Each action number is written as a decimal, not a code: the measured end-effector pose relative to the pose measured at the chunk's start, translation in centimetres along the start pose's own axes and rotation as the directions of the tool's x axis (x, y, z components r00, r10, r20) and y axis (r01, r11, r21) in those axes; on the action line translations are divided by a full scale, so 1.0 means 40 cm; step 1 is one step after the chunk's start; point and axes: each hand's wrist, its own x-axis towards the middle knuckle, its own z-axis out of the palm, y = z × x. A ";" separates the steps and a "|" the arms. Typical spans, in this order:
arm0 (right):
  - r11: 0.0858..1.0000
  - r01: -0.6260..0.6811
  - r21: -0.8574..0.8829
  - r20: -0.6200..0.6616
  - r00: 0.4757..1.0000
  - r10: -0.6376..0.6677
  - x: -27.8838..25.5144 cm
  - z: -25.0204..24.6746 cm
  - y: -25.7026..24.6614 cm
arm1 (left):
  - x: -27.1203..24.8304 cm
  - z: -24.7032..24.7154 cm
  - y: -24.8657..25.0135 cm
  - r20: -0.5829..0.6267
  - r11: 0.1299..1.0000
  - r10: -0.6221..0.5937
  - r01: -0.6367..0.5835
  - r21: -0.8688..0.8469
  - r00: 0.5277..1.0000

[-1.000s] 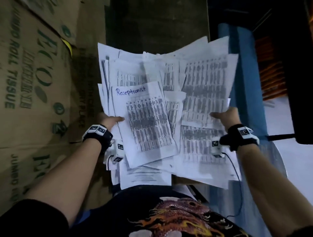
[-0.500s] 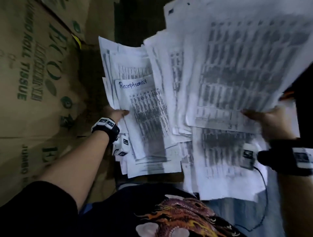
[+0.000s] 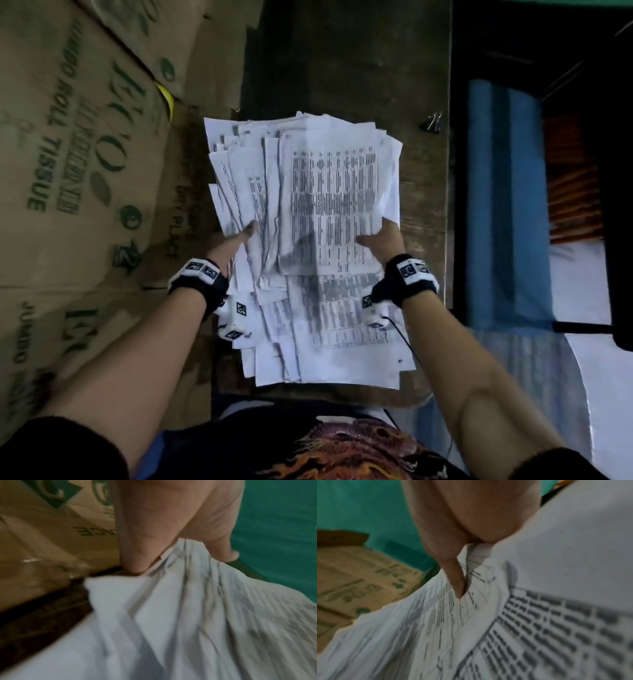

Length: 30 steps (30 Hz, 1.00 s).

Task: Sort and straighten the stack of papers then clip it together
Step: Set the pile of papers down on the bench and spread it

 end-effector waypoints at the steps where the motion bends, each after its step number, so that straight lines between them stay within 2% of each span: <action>1: 0.998 0.011 -0.057 -0.007 1.000 -0.012 0.003 0.021 -0.006 | -0.004 0.012 0.000 -0.022 0.999 0.026 -0.025 0.032 0.999; 4: 0.990 0.037 -0.133 0.074 0.997 -0.027 -0.004 0.087 -0.027 | 0.004 0.032 -0.005 -0.161 0.991 0.066 -0.046 0.129 0.985; 7: 0.990 0.036 -0.138 0.177 0.984 -0.011 0.009 0.075 -0.025 | 0.024 0.023 -0.007 -0.188 0.985 0.033 0.001 0.173 0.982; 9: 0.991 0.017 -0.131 0.051 0.999 -0.010 0.044 0.022 -0.003 | 0.038 0.017 -0.006 -0.175 0.986 -0.005 0.034 0.165 0.985; 11: 0.971 -0.120 -0.206 -0.158 0.983 0.088 0.083 -0.032 0.031 | 0.034 0.011 -0.003 -0.125 0.986 -0.058 0.076 0.147 0.990; 12: 0.950 -0.189 -0.247 -0.206 0.969 0.139 0.098 -0.049 0.045 | 0.041 0.013 -0.006 -0.092 0.985 -0.080 0.093 0.148 0.993; 14: 0.947 -0.211 -0.241 -0.174 0.970 0.171 0.112 -0.062 0.048 | 0.043 0.017 -0.001 -0.089 0.981 -0.096 0.109 0.161 0.991; 19: 0.985 -0.174 0.005 -0.084 0.981 0.174 0.191 -0.073 0.048 | 0.037 0.014 -0.004 -0.122 0.972 -0.071 0.096 0.215 0.990; 21: 0.974 -0.198 0.109 0.000 0.980 0.200 0.172 -0.095 0.024 | 0.041 0.008 -0.008 -0.122 0.973 -0.050 0.076 0.218 0.991; 23: 0.979 -0.171 0.115 0.087 0.983 0.161 0.158 -0.122 0.015 | 0.036 0.002 -0.001 -0.104 0.977 -0.067 0.086 0.196 0.992; 27: 0.994 -0.079 0.082 -0.041 0.996 0.083 0.162 -0.191 0.061 | 0.041 -0.031 0.010 -0.073 0.987 -0.089 0.098 0.131 0.993; 30: 0.977 -0.105 0.188 0.079 0.993 0.091 0.152 -0.236 0.102 | 0.054 -0.053 0.007 -0.114 0.990 -0.071 0.084 0.113 0.991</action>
